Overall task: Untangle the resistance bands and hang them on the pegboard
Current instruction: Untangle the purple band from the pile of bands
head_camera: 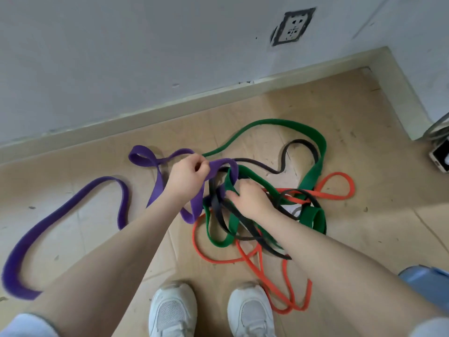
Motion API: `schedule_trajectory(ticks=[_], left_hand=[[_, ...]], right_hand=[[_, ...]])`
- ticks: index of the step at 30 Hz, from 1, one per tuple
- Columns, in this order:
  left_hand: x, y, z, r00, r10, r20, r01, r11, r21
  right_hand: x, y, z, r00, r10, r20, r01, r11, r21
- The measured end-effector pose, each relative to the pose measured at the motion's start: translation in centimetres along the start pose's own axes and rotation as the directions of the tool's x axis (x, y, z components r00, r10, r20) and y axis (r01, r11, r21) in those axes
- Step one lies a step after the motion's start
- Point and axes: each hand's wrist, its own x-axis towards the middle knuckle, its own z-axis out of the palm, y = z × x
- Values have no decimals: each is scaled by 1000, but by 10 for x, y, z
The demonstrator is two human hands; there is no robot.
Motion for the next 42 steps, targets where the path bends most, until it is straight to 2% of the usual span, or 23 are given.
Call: schedule_trajectory(ticks=[3, 5, 8, 11, 14, 16, 18, 20, 21, 23, 25, 26, 27, 28, 30, 31, 34, 36, 38, 39, 42], left_hand=[[-5, 4, -2, 999, -6, 34, 8, 997, -80], [-9, 4, -2, 999, -30, 31, 34, 991, -130], [-11, 5, -5, 994, -113, -1, 107, 940, -325], [-2, 11, -18, 964, -250, -86, 143, 766, -627], [6, 19, -27, 947, -303, -102, 142, 684, -715], [10, 28, -31, 924, -368, -106, 162, 627, -762], [16, 29, -35, 862, -485, -148, 179, 565, -805], [20, 21, -41, 820, -538, -194, 159, 540, -827], [19, 14, -43, 820, -531, -213, 153, 562, -813], [13, -1, -37, 855, -460, -238, 197, 714, -672], [7, -18, -27, 905, -371, -207, 250, 860, -445], [5, -26, -23, 925, -336, -178, 268, 909, -319], [4, -34, -20, 942, -303, -146, 277, 945, -173], [4, -40, -17, 954, -273, -123, 275, 961, -2], [3, -43, -11, 975, -208, -73, 221, 912, 346], [1, -39, -6, 984, -171, -44, 171, 862, 478], [0, -21, 14, 996, 68, 61, -91, 709, 700], [9, -16, 27, 928, 259, 267, -372, 627, 684], [21, -18, 40, 757, 353, 551, -645, 539, 542], [27, -20, 44, 689, 330, 645, -708, 495, 503], [42, -25, 56, 613, 238, 753, -777, 357, 519]], right_hand=[[26, -17, 24, 987, 156, 29, -158, 985, 65], [26, -21, 32, 984, 173, -42, -169, 981, 91], [9, -13, 27, 1000, 25, 1, -25, 995, 100], [-16, 5, -7, 980, -195, 34, 189, 972, 137], [-45, 22, -56, 929, -370, 16, 358, 908, 218], [-63, 29, -77, 889, -456, 36, 448, 884, 134], [-73, 39, -78, 849, -523, 78, 525, 851, 1], [-78, 54, -73, 852, -518, 76, 523, 841, -140], [-78, 62, -70, 872, -483, 77, 487, 844, -223], [-76, 76, -62, 937, -318, 144, 349, 823, -449], [-68, 77, -49, 959, -108, 263, 258, 717, -648], [-64, 72, -41, 956, -24, 294, 228, 692, -685], [-58, 65, -33, 953, 25, 303, 195, 715, -672], [-50, 57, -28, 958, 38, 285, 149, 783, -603], [-33, 39, -18, 981, -9, 194, 78, 934, -350], [-26, 29, -12, 989, -35, 143, 67, 973, -220], [-7, 3, 7, 998, -2, 67, 1, 1000, 20], [2, -9, 17, 995, 100, 19, -102, 968, 229], [7, -13, 24, 979, 205, -5, -184, 890, 416], [6, -11, 28, 970, 242, -10, -207, 851, 483], [-5, 9, 40, 957, 278, -86, -177, 791, 586]])
